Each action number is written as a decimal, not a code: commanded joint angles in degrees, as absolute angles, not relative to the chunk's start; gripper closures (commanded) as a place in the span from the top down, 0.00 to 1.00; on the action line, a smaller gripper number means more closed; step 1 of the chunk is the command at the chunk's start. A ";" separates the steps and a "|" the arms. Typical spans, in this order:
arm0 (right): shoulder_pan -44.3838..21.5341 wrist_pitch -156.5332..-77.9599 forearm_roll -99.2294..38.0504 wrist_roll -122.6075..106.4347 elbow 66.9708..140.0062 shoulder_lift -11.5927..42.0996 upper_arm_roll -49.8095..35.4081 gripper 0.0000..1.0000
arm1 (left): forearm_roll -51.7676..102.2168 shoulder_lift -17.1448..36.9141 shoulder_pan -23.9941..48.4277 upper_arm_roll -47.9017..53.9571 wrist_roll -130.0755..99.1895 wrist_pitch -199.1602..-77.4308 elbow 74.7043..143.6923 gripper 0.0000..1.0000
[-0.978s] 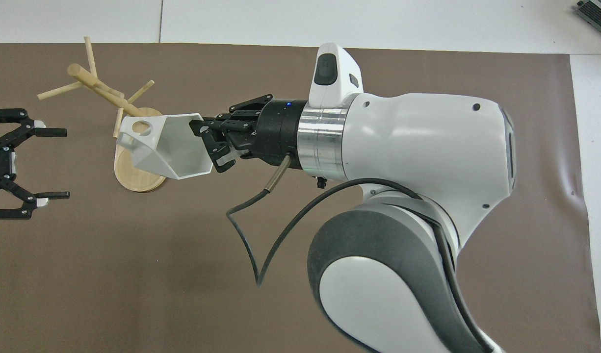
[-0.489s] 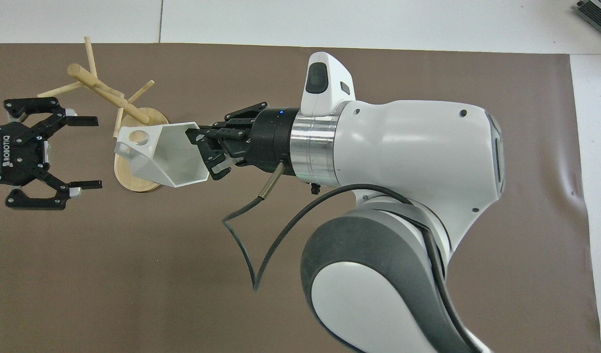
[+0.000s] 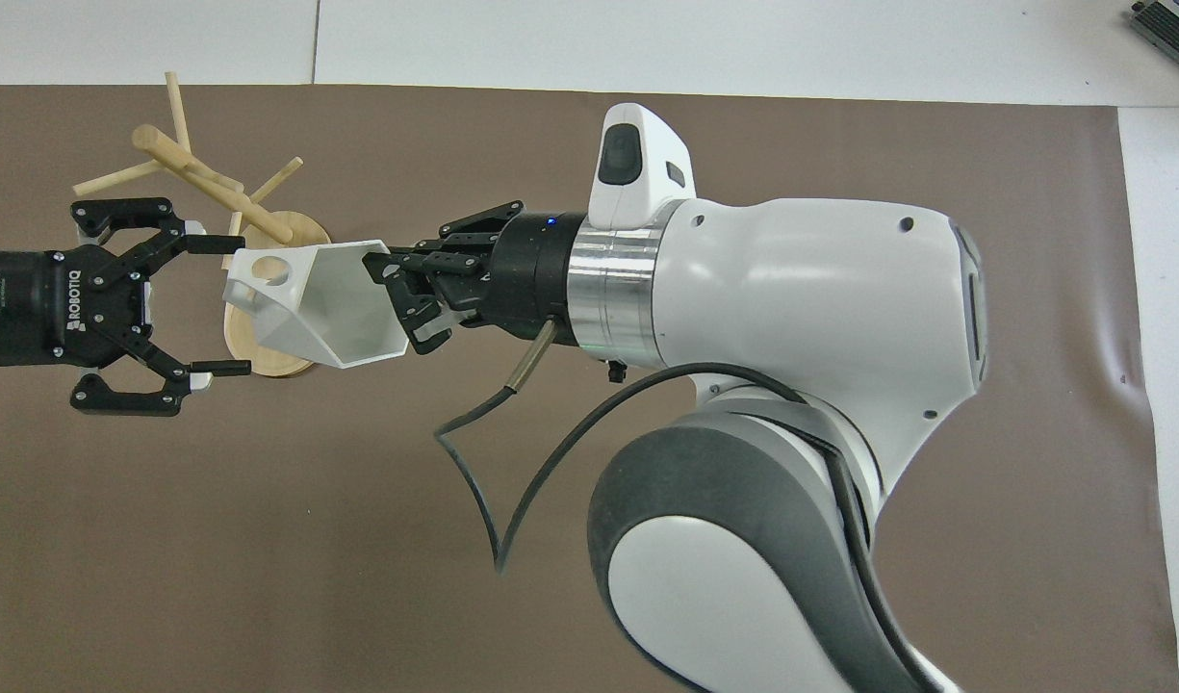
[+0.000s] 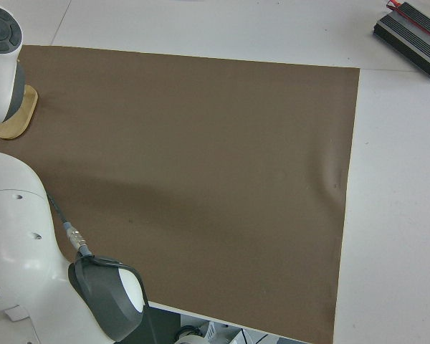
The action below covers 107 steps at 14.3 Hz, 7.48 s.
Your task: Hang cup on rack
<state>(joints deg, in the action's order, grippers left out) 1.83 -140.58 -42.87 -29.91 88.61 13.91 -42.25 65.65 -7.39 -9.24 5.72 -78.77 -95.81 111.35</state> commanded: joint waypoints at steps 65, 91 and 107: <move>2.55 -114.46 -14.69 -5.01 89.91 9.58 -17.60 1.00 | 40.25 -12.66 -0.18 7.12 -115.04 -120.04 123.04 0.00; 2.64 -88.07 2.90 2.11 90.09 5.36 1.48 1.00 | 40.34 -0.79 1.67 7.21 -125.60 -147.74 121.82 0.00; 2.37 -94.40 2.81 3.42 87.90 3.78 4.04 1.00 | 40.34 1.05 0.70 7.12 -125.42 -150.73 121.64 0.00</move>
